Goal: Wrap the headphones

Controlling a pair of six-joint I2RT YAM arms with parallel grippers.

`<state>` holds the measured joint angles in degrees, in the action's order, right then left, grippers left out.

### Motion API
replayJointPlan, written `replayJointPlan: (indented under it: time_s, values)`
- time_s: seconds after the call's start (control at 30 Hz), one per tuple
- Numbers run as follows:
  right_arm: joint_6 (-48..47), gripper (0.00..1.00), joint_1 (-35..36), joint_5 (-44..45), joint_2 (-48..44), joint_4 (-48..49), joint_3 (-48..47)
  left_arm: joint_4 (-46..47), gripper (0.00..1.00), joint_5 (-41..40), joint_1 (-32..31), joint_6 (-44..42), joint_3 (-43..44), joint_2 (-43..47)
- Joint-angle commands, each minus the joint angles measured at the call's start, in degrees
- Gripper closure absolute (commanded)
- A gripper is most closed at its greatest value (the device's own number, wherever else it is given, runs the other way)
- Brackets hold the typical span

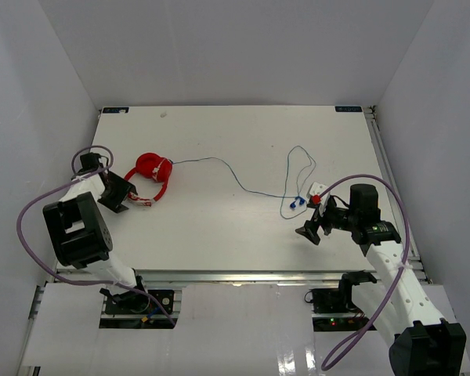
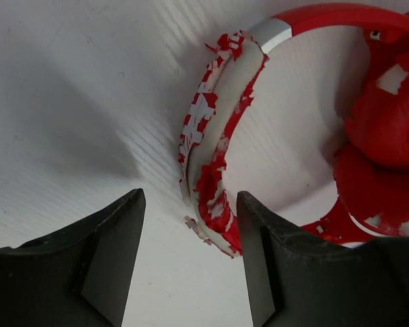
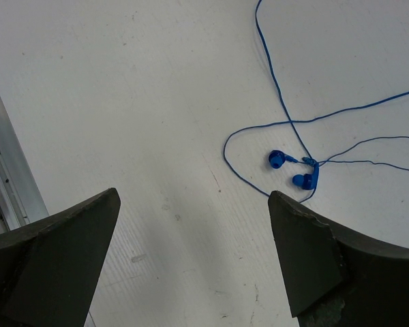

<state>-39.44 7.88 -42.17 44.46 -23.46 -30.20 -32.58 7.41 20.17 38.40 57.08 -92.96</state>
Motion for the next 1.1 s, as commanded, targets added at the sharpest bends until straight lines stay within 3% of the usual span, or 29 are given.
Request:
replayJointPlan:
  time_s: [0.0, 0.3, 0.63, 0.7, 0.8, 0.9, 1.0, 1.07]
  values:
    - [-0.5, 0.04, -0.3, -0.8, -0.1, 1.3, -0.6, 1.3, 0.33, -2.0, -0.5, -1.0, 2.3, -2.4]
    - [-0.4, 0.04, -2.2, -1.7, 0.4, 1.1, -0.3, 3.6, 0.44, -1.0, -0.8, -2.3, 4.5, -8.2]
    - [-0.1, 0.04, -4.4, -3.2, 1.1, 1.1, -0.1, 3.1, 0.85, -2.5, -1.6, -8.4, 4.2, -9.0]
    - [-0.2, 0.04, -4.5, -3.6, 1.2, 1.0, -0.1, 2.8, 1.00, -2.0, -1.8, -9.2, 3.9, -7.6]
    - [-1.8, 0.04, -4.5, -6.0, 1.2, -0.3, -0.1, 2.8, 1.00, -0.8, -3.5, -9.8, 3.6, -2.4]
    - [-7.8, 0.04, -4.5, -14.1, 1.4, -4.4, -0.7, 2.6, 1.00, 2.1, -7.9, -9.2, 3.1, 3.9]
    - [-22.0, 0.05, -4.5, -18.4, 2.0, -14.7, -5.5, 2.2, 1.00, 3.1, -13.7, -8.0, 3.4, 11.7]
    - [-26.3, 0.08, -4.4, -18.4, 2.6, -17.2, -9.2, 2.3, 1.00, 3.9, -19.9, -5.5, 2.9, 15.3]
